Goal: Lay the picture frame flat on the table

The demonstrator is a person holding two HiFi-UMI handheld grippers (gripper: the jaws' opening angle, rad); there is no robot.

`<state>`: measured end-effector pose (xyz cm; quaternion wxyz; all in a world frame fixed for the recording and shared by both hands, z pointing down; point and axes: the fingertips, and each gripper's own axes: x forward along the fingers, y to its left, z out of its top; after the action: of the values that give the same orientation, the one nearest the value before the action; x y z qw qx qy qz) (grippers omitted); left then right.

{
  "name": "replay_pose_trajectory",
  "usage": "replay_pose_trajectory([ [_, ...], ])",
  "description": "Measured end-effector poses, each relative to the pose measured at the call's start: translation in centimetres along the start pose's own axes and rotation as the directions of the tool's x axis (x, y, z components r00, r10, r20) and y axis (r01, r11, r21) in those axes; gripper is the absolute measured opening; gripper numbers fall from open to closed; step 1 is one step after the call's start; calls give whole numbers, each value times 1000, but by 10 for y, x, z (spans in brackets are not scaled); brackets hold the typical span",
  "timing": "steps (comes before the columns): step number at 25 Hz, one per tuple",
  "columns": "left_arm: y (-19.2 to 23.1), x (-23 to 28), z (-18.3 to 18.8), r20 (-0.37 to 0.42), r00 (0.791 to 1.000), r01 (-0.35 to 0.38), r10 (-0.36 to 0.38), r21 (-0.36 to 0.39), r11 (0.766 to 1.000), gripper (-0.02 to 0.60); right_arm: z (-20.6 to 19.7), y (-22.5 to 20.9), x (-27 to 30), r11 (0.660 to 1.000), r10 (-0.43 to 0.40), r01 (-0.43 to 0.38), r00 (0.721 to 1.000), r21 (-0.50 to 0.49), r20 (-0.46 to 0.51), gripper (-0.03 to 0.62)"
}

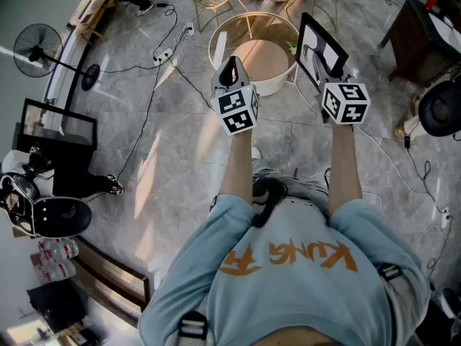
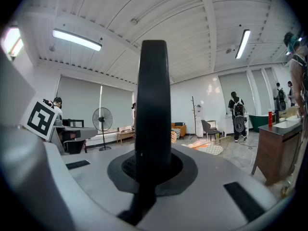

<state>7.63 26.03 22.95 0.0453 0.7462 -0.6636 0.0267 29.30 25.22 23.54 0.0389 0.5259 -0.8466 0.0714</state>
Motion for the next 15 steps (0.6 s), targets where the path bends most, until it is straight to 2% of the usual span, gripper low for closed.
replay_pose_trajectory([
  [4,9,2,7,1,1000,-5,5,2,1000,21,5,10,8,1000,19,-19,1000,-15,-6,8],
  [8,11,2,4,-8,1000,-1,1,7,1000,21,8,9,14,999,18,-18,1000,29,13,8],
  [15,14,8,5,-16,1000,14,-13,19,1000,21,11,7,21,999,23,-24,999,38,26,8],
])
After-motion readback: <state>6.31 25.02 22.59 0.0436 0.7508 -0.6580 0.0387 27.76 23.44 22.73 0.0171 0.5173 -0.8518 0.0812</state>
